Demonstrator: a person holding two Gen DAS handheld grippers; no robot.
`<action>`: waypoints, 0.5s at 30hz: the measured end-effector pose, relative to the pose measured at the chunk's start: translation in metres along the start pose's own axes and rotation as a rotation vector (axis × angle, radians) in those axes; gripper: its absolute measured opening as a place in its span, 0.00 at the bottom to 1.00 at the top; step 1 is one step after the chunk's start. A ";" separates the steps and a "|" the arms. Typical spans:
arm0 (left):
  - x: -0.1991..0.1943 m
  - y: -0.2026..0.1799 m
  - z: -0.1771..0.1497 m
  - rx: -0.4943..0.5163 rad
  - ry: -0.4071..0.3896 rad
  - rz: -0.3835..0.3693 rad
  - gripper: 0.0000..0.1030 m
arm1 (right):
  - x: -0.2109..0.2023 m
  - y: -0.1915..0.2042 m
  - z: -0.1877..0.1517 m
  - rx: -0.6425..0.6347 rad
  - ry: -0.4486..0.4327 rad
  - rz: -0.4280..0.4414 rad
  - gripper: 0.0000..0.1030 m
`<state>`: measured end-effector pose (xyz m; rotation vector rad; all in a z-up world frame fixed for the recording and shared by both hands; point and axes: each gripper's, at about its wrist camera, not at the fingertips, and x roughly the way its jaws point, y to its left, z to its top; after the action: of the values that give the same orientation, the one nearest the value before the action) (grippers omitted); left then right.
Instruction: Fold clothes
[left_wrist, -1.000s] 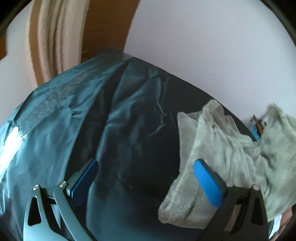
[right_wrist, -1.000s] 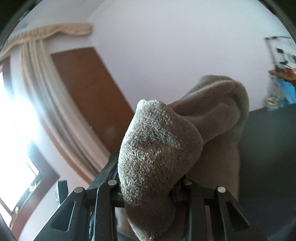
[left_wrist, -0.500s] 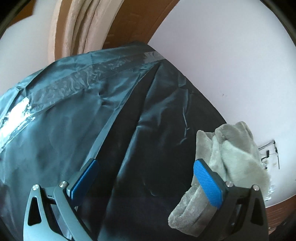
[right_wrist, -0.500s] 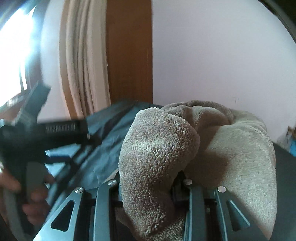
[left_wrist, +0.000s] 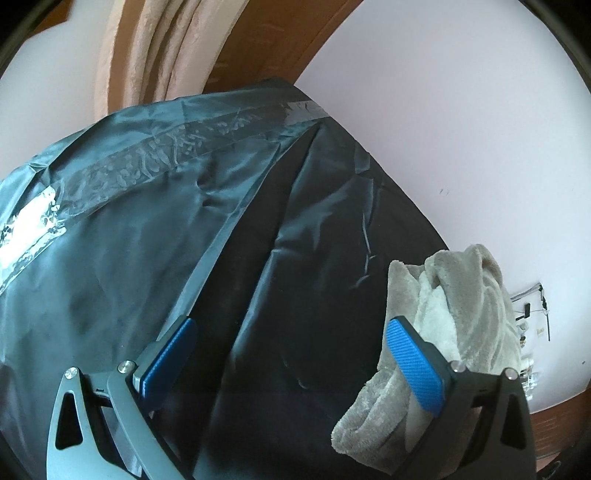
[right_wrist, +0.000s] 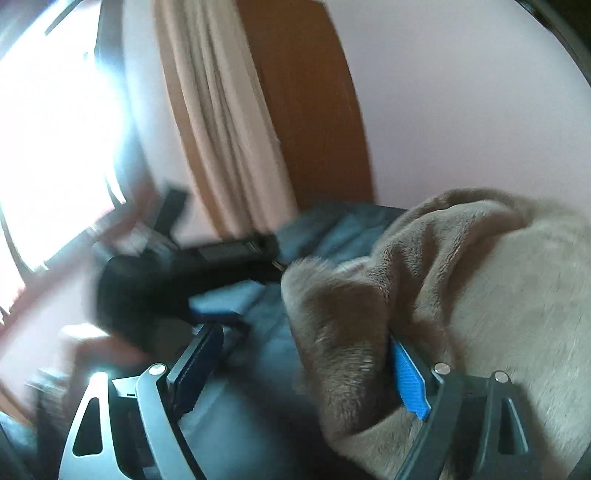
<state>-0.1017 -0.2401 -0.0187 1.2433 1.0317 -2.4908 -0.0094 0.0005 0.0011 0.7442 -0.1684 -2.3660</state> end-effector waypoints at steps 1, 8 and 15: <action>0.000 -0.001 0.000 0.006 0.000 -0.001 1.00 | -0.006 -0.004 0.001 0.038 -0.009 0.052 0.85; 0.000 -0.004 -0.002 0.014 -0.002 -0.022 1.00 | -0.044 -0.017 0.006 0.109 -0.123 0.000 0.85; -0.006 -0.005 -0.003 0.014 -0.034 -0.027 1.00 | -0.042 -0.015 0.020 0.024 -0.153 -0.168 0.85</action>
<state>-0.0983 -0.2352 -0.0133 1.1949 1.0313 -2.5340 -0.0020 0.0369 0.0325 0.6087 -0.2061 -2.5864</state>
